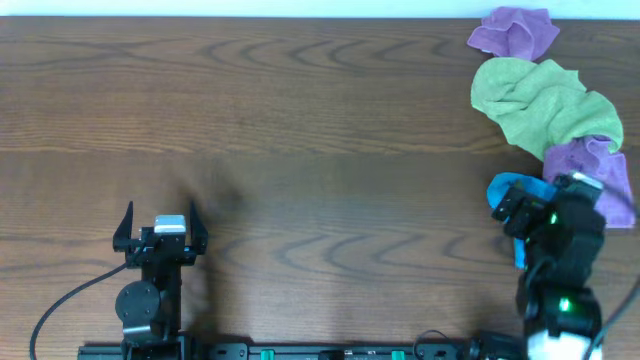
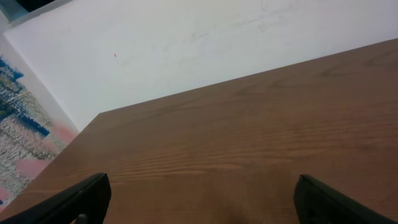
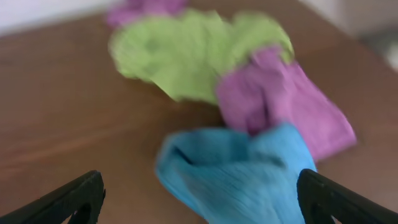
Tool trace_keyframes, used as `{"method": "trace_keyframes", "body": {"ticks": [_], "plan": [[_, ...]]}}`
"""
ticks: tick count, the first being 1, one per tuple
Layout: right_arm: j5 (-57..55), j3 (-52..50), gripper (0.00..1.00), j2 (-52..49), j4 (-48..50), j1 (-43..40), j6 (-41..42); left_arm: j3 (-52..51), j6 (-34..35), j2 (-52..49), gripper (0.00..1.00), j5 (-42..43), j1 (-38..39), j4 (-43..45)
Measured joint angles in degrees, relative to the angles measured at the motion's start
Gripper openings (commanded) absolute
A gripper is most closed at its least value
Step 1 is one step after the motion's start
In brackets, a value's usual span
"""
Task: Fold the cloth
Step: 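Reach the right gripper to the blue cloth and grasp it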
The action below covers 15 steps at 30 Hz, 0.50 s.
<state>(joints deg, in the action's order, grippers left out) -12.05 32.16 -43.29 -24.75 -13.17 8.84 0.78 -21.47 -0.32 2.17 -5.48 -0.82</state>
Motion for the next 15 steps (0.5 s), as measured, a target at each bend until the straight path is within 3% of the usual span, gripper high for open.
{"method": "trace_keyframes", "body": {"ticks": [6,15], "plan": [[3.7,1.5,0.99,-13.1,-2.2,-5.9,-0.3,0.0,0.0,0.0,0.95,0.0,0.0,0.0],[3.1,1.5,0.99,-19.5,-1.0,-6.0,-3.9,0.0,0.0,0.0,0.95,0.0,0.0,0.0]]}}
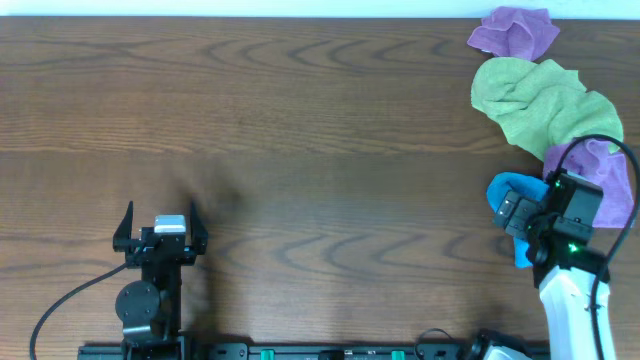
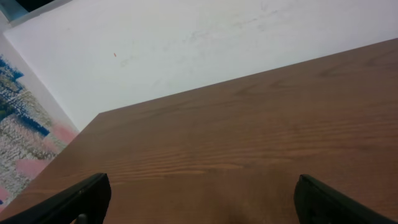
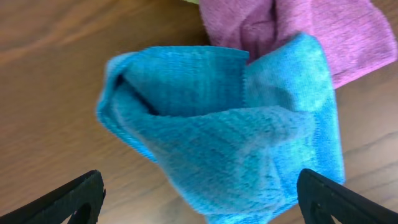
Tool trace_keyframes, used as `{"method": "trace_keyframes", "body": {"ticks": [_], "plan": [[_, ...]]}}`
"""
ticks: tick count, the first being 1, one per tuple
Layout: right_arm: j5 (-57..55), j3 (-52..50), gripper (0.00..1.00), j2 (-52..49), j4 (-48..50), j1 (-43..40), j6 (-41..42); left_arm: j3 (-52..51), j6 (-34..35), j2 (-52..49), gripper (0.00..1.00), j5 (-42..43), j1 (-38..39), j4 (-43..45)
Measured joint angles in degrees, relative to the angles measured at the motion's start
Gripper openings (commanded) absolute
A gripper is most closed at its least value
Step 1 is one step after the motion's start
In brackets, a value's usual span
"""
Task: Fold the cloth
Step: 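Reach the right gripper to the blue cloth and grasp it, then lift the blue cloth with the right gripper and carry it left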
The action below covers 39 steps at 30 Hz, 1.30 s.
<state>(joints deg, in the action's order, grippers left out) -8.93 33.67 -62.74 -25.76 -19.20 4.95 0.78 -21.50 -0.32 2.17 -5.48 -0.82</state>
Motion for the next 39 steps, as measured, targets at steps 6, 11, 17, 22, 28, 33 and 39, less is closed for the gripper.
{"method": "trace_keyframes", "body": {"ticks": [6,11,17,22,28,33,39], "plan": [[-4.0,0.1,0.25,-7.6,3.5,-0.2,-2.3,0.0,0.0,0.0,0.95,0.0,0.0,0.0],[-4.0,0.1,0.01,-12.5,6.4,-0.2,-2.6,0.0,0.0,0.0,0.95,0.0,0.0,0.0],[4.3,4.2,0.01,-10.9,2.2,0.2,-2.6,0.0,0.0,0.0,0.95,0.0,0.0,0.0],[14.2,15.4,0.01,-5.9,-0.9,6.2,-2.7,0.0,0.0,0.0,0.95,0.0,0.0,0.0],[20.7,26.8,0.01,-5.4,0.8,23.0,-3.8,0.0,0.0,0.0,0.95,0.0,0.0,0.0],[20.9,30.7,0.01,-13.2,6.3,31.2,-4.4,0.0,0.0,0.0,0.95,0.0,0.0,0.0],[15.3,38.5,0.01,-26.3,7.1,31.7,-4.4,0.0,0.0,0.0,0.95,0.0,0.0,0.0]]}}
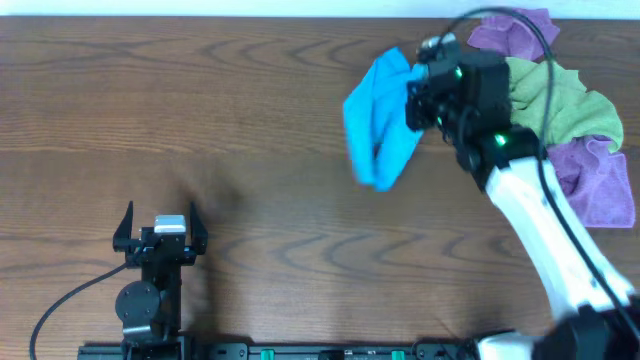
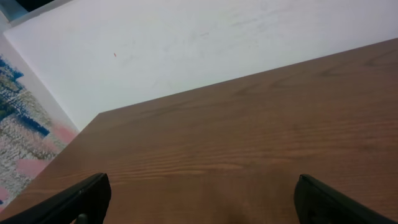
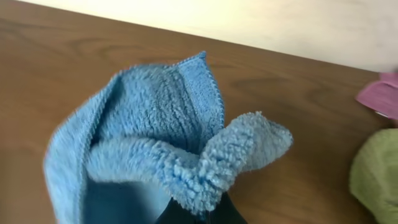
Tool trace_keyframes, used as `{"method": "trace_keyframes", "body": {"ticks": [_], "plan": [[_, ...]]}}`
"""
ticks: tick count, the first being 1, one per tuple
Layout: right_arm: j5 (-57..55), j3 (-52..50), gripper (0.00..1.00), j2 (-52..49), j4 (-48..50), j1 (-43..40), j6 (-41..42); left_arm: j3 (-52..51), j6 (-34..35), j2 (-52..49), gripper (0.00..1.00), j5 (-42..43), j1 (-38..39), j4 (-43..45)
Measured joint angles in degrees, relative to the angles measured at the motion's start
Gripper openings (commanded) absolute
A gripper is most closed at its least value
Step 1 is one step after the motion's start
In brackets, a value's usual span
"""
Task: Fold the cloth
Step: 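Lift the blue cloth with the right gripper and carry it left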
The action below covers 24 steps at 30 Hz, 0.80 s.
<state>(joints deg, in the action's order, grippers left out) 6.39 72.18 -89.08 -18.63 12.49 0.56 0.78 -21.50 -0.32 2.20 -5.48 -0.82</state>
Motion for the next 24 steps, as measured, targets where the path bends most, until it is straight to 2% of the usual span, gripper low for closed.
{"method": "trace_keyframes", "body": {"ticks": [7,10,11,12,13,14,16,20,24], "plan": [[-6.9,14.3,0.02,-9.4,-1.2,-1.1,-0.4,0.0,0.0,0.0,0.95,0.0,0.0,0.0],[-7.8,18.2,0.01,-9.9,-4.9,-0.9,-0.7,0.0,0.0,0.0,0.95,0.0,0.0,0.0],[-7.5,19.2,0.04,-9.8,-8.0,-0.3,-0.7,0.0,0.0,0.0,0.95,0.0,0.0,0.0],[-6.5,19.6,0.37,-9.7,-10.5,0.6,-0.7,0.0,0.0,0.0,0.95,0.0,0.0,0.0],[-5.3,19.8,0.63,-9.7,-13.4,1.7,-0.7,0.0,0.0,0.0,0.95,0.0,0.0,0.0],[-4.1,19.9,0.78,-9.7,-16.8,3.1,-1.1,0.0,0.0,0.0,0.95,0.0,0.0,0.0],[-3.0,19.8,0.99,-9.8,-22.1,7.5,-2.8,0.0,0.0,0.0,0.95,0.0,0.0,0.0],[-5.2,19.8,0.99,-9.9,-23.3,12.7,-4.9,0.0,0.0,0.0,0.95,0.0,0.0,0.0],[-7.5,19.8,0.99,-10.7,-23.8,12.1,-5.6,0.0,0.0,0.0,0.95,0.0,0.0,0.0]]}}
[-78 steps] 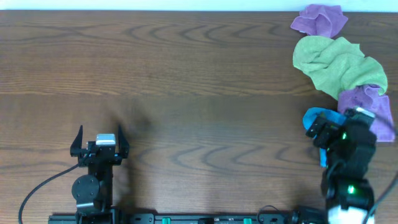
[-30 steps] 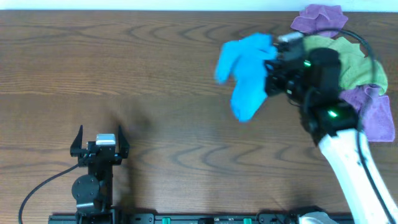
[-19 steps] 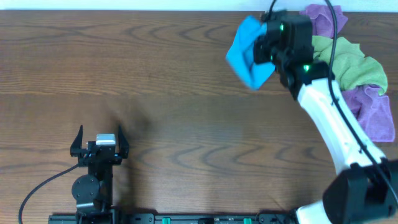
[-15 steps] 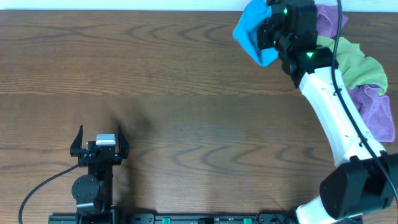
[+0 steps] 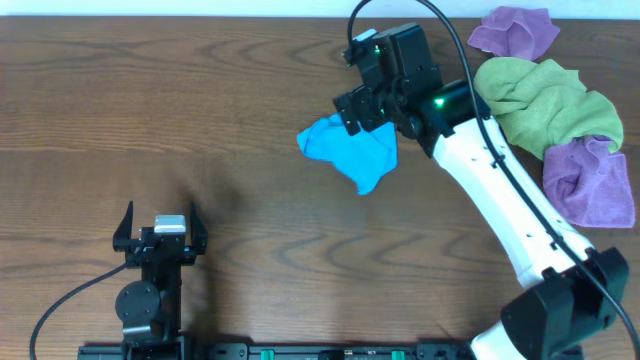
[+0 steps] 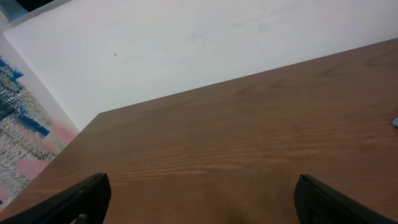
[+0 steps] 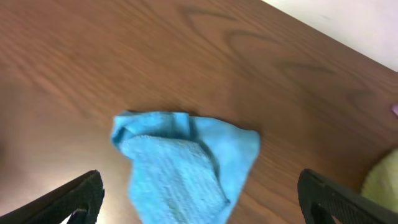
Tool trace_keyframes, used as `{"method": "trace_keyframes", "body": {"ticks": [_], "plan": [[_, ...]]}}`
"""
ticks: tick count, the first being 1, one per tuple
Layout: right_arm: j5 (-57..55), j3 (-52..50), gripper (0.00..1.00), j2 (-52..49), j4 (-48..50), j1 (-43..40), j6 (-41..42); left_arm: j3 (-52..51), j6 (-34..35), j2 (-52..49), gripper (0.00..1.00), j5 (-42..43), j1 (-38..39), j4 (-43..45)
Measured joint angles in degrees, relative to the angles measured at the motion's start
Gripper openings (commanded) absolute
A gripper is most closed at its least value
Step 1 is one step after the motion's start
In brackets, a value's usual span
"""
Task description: Fold the cloth
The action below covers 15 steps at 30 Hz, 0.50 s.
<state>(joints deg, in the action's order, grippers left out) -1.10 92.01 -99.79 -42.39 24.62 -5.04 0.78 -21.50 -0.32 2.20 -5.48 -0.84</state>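
Observation:
A crumpled blue cloth (image 5: 350, 150) lies loose on the wooden table (image 5: 250, 90) near its middle, also seen in the right wrist view as the blue cloth (image 7: 180, 162). My right gripper (image 5: 365, 108) hangs just above the cloth's far right part, open with its fingertips (image 7: 78, 196) wide apart and nothing between them. My left gripper (image 5: 160, 232) rests open at the near left, far from the cloth; its wrist view shows only bare table (image 6: 249, 137).
A pile of cloths sits at the far right: a purple one (image 5: 515, 30), a green one (image 5: 540, 100) and another purple one (image 5: 590, 180). The right arm (image 5: 500, 200) stretches diagonally across the right half of the table.
The right gripper was shut on the blue cloth, holding it up at the far middle-right. Now the cloth lies on the table further left and the gripper is open above it.
The blue cloth first lay at the near right beside the pile, with my open right gripper over it, then closer above it. Later the gripper held it raised toward the far middle. Now it lies released near the table's middle. My left arm stayed still throughout.

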Motion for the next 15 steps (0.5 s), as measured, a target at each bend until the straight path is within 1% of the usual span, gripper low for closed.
{"method": "trace_keyframes", "body": {"ticks": [3,6,8,11,15], "plan": [[-0.9,0.0,0.99,-3.4,-0.2,-1.3,-1.2,0.0,0.0,0.0,0.95,0.0,0.0,0.0],[-1.1,0.0,0.99,-9.2,0.3,-2.1,-3.0,0.0,0.0,0.0,0.95,0.0,0.0,0.0],[-0.8,0.0,0.95,-13.5,0.4,-2.5,-4.1,0.0,0.0,0.0,0.95,0.0,0.0,0.0],[0.8,0.0,0.92,-16.9,0.2,-2.8,-6.0,0.0,0.0,0.0,0.95,0.0,0.0,0.0],[3.0,0.0,0.85,-19.2,0.0,-3.0,-9.1,0.0,0.0,0.0,0.95,0.0,0.0,0.0]]}}
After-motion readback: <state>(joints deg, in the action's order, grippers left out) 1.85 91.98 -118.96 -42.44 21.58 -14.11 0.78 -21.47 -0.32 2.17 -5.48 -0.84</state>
